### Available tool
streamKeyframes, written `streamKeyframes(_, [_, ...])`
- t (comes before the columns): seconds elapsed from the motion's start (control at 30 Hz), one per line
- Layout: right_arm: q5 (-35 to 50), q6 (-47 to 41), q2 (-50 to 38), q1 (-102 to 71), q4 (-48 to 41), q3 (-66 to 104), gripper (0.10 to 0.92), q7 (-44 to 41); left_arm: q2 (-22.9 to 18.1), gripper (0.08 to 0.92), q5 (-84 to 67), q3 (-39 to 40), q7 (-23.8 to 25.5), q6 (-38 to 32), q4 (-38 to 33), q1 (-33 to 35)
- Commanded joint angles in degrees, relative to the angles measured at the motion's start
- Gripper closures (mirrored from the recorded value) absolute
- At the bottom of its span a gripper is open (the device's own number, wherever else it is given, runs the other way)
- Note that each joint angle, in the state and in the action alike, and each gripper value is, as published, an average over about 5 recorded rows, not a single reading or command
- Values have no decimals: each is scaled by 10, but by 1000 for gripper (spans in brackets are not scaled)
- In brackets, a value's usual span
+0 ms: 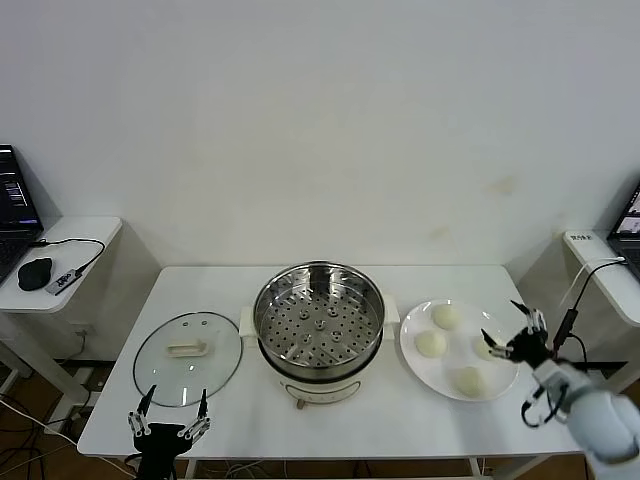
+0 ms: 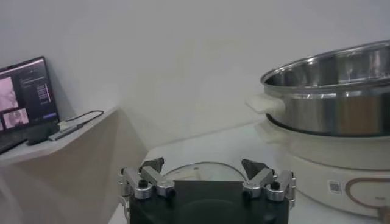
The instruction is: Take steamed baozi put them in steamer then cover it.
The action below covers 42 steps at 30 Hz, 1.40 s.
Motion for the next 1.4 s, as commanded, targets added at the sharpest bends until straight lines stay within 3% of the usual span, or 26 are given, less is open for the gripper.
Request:
streamKeyframes(0.03, [-34, -4, -131, 232, -100, -208, 203, -154, 0, 177, -33, -13, 3, 16, -10, -9])
streamKeyframes(0.23, [-2, 17, -133, 433, -175, -443, 203, -240, -1, 177, -53, -15, -1, 19, -3, -10])
streamKeyframes(0.5, [28, 44, -70, 591, -261, -650, 203, -258, 0, 177, -44, -18, -3, 16, -1, -4])
streamKeyframes(0.9, [28, 35, 44, 598, -376, -683, 203, -232, 2, 177, -32, -26, -6, 7, 2, -4])
streamKeyframes(1.4, [15, 32, 120, 593, -444, -679, 203, -217, 6, 177, -25, -37, -3, 6, 8, -7])
